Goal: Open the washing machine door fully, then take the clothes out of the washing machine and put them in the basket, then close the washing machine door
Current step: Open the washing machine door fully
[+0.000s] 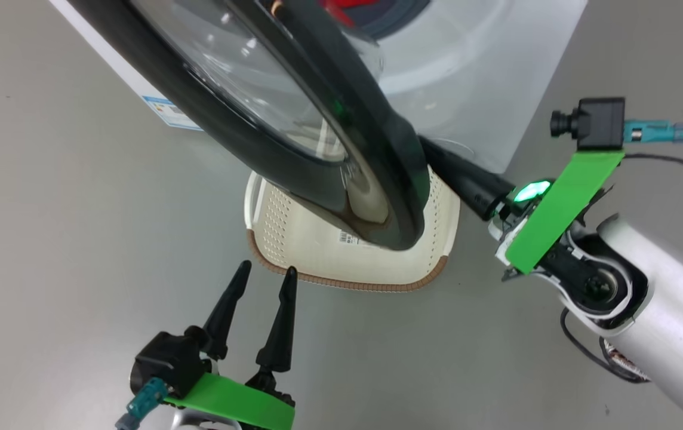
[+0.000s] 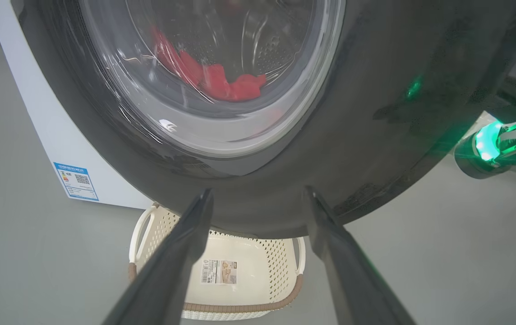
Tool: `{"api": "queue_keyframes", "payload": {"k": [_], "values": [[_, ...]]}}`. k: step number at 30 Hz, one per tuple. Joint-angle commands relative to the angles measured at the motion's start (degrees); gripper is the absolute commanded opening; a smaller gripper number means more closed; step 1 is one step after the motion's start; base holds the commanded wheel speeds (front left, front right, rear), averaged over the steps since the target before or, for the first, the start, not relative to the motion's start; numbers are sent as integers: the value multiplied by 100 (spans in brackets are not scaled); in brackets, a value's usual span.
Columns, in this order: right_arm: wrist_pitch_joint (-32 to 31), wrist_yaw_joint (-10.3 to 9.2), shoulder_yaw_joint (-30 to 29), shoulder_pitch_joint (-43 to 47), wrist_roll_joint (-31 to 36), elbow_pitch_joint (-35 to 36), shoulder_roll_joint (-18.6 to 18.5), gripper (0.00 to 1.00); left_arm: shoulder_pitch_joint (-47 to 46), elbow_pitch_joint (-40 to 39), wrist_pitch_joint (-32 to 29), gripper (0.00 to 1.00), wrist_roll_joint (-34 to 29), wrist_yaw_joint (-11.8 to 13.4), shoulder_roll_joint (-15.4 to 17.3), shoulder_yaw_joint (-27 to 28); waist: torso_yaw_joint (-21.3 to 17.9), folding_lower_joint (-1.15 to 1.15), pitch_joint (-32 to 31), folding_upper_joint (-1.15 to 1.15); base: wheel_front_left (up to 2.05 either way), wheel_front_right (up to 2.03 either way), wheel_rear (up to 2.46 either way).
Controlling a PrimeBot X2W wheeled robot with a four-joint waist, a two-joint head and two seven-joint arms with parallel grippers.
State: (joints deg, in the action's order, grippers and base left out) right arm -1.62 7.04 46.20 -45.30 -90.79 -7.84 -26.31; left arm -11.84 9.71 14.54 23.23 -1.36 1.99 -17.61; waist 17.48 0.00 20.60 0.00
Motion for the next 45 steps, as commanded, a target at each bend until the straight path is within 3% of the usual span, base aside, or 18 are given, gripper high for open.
{"api": "queue_keyframes", "payload": {"k": [1,29,45], "values": [[-23,45,70,225,-43,191,103,0,59,-123,46,100,53,11,88,145,92,0,-100,0,0,0,0],[-312,45,447,953,-13,103,517,0,564,-8,46,100,34,194,88,123,1411,0,-921,0,0,0,0],[-558,45,558,781,43,-80,938,0,758,-328,46,100,104,447,88,463,1489,0,-865,0,0,0,0]]}}
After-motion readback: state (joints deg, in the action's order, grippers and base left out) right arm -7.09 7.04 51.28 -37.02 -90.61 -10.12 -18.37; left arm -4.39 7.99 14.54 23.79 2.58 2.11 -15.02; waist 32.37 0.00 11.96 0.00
